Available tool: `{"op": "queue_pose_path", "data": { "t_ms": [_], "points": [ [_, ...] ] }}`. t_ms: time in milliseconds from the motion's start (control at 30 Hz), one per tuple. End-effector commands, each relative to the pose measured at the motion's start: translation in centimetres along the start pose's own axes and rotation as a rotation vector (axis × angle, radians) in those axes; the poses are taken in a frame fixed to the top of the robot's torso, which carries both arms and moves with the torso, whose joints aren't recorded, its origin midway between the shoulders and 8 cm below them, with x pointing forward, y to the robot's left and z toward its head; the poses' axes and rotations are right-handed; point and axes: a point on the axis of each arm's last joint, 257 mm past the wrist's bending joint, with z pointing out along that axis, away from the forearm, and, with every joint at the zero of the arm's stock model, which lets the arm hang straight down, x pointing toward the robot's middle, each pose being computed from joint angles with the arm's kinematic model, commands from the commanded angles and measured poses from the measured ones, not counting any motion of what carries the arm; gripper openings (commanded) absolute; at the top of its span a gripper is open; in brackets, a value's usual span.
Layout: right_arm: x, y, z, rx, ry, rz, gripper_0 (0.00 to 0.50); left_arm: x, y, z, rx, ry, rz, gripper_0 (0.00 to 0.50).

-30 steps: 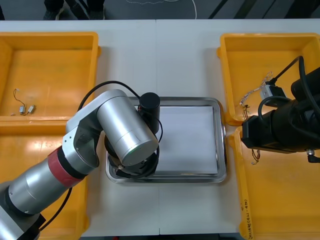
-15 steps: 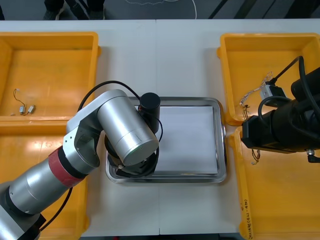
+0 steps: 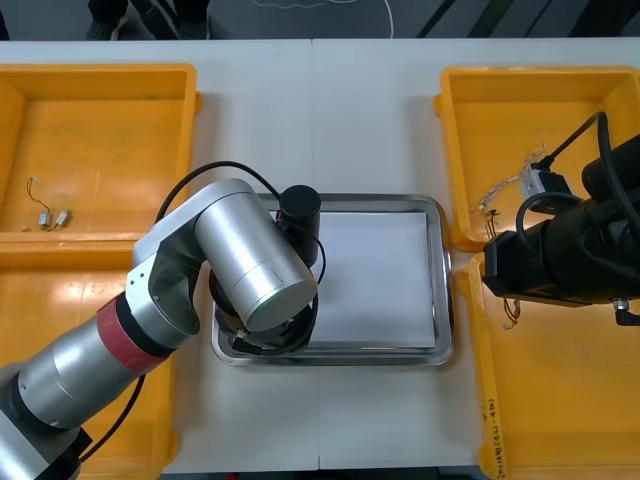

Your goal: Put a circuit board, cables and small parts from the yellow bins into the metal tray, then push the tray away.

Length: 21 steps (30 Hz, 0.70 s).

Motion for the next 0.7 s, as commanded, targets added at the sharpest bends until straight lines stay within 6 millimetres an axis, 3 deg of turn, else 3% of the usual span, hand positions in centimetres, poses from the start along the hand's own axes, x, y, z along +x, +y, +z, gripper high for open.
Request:
{"op": "queue_pose_path", "data": {
  "t_ms": [33, 133, 333, 700],
  "points": [
    [-0.1, 0.3, -0.3, 0.001, -0.005, -0.020, 0.000, -1.9, -2.3, -2.8, 0.039, -0.089, 0.080, 0.445],
    [-0.1, 0.3, -0.3, 0.001, -0.005, -0.023, 0.000, -2.7, -2.6, -4.2, 0.062, -0.136, 0.082, 0.445],
    [0.0, 0.4, -0.3, -0.004, -0.002, -0.025, 0.000, -4.1, -1.9, -7.6, 0.094, -0.242, 0.076, 0.498],
    [0.2, 0.5, -0.3, -0.009, 0.005, -0.031, 0.000, -4.8, 2.2, -11.6, 0.091, -0.380, 0.019, 0.500]
  ]
}}
